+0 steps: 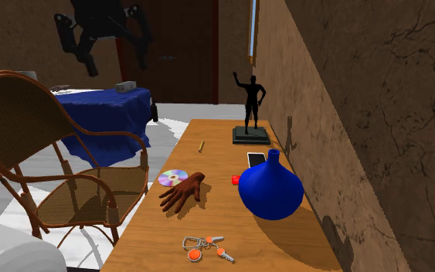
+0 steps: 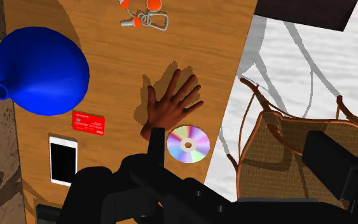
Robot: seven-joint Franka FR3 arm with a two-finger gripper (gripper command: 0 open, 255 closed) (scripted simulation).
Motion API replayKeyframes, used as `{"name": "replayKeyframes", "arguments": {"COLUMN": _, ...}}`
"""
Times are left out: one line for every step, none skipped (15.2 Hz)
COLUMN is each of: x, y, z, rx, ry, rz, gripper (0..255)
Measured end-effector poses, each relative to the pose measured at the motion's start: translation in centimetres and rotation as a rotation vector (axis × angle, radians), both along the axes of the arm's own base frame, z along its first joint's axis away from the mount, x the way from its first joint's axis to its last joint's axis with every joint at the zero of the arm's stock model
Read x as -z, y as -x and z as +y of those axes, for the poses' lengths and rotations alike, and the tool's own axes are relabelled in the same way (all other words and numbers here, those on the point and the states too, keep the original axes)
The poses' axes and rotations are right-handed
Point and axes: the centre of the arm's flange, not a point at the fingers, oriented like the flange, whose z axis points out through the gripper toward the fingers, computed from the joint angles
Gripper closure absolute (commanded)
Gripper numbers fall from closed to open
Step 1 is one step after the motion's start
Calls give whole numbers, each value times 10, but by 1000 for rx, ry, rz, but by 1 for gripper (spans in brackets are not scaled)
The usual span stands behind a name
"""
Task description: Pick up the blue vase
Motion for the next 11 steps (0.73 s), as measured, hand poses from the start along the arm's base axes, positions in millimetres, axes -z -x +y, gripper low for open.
{"name": "replayKeyframes", "arguments": {"x": 0, "y": 0, "z": 0, "rx": 0, "ry": 0, "rz": 0, "gripper": 0}}
{"name": "replayKeyframes", "arguments": {"x": 3, "y": -3, "z": -6, "rx": -1, "ry": -2, "rz": 2, "gripper": 0}}
{"name": "replayKeyframes", "arguments": {"x": 6, "y": -7, "z": -14, "rx": -4, "ry": -4, "rz": 5, "gripper": 0}}
{"name": "replayKeyframes", "arguments": {"x": 11, "y": -12, "z": -25, "rx": -6, "ry": -7, "rz": 9, "gripper": 0}}
{"name": "replayKeyframes", "arguments": {"x": 16, "y": -16, "z": -36, "rx": -9, "ry": -10, "rz": 12, "gripper": 0}}
{"name": "replayKeyframes", "arguments": {"x": 20, "y": -20, "z": -47, "rx": -13, "ry": -13, "rz": 16, "gripper": 0}}
{"name": "replayKeyframes", "arguments": {"x": 25, "y": -25, "z": -58, "rx": -16, "ry": -16, "rz": 20, "gripper": 0}}
{"name": "replayKeyframes", "arguments": {"x": 31, "y": -29, "z": -71, "rx": -20, "ry": -20, "rz": 24, "gripper": 0}}
{"name": "replayKeyframes", "arguments": {"x": 36, "y": -32, "z": -81, "rx": -24, "ry": -23, "rz": 28, "gripper": 0}}
{"name": "replayKeyframes", "arguments": {"x": 40, "y": -38, "z": -94, "rx": -26, "ry": -26, "rz": 31, "gripper": 0}}
{"name": "replayKeyframes", "arguments": {"x": 47, "y": -42, "z": -105, "rx": -30, "ry": -30, "rz": 36, "gripper": 0}}
